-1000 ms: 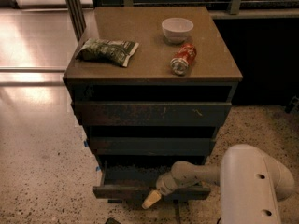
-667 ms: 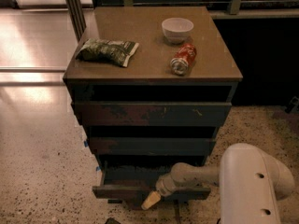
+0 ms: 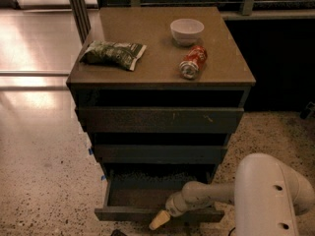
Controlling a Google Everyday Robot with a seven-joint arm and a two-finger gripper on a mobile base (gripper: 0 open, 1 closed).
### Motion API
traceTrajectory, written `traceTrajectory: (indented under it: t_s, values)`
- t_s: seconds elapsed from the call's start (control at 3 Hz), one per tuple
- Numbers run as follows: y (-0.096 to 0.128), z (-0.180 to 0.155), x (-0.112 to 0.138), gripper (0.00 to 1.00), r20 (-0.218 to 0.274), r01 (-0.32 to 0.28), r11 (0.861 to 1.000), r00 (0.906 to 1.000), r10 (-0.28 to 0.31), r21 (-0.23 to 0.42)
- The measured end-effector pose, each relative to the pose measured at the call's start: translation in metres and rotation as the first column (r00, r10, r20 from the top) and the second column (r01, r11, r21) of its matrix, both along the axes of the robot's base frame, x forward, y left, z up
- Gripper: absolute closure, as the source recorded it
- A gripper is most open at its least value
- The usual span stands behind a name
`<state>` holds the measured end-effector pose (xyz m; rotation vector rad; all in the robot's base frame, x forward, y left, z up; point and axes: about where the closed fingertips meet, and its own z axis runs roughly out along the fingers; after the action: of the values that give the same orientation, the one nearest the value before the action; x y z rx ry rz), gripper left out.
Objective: Open bottom drawer
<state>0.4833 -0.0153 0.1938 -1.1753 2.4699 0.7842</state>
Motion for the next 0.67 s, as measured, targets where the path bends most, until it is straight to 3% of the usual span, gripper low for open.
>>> traceTrajectory:
  t_s: [0.33,0.67]
  values:
    - [0.000,-0.001,-0.004,0.00,-0.002,0.000,1.000,1.0000,0.000,-0.008]
    - [-0.007,-0.002,-0.025,0.00,-0.020,-0.002,0.999,0.9998,0.001,-0.045]
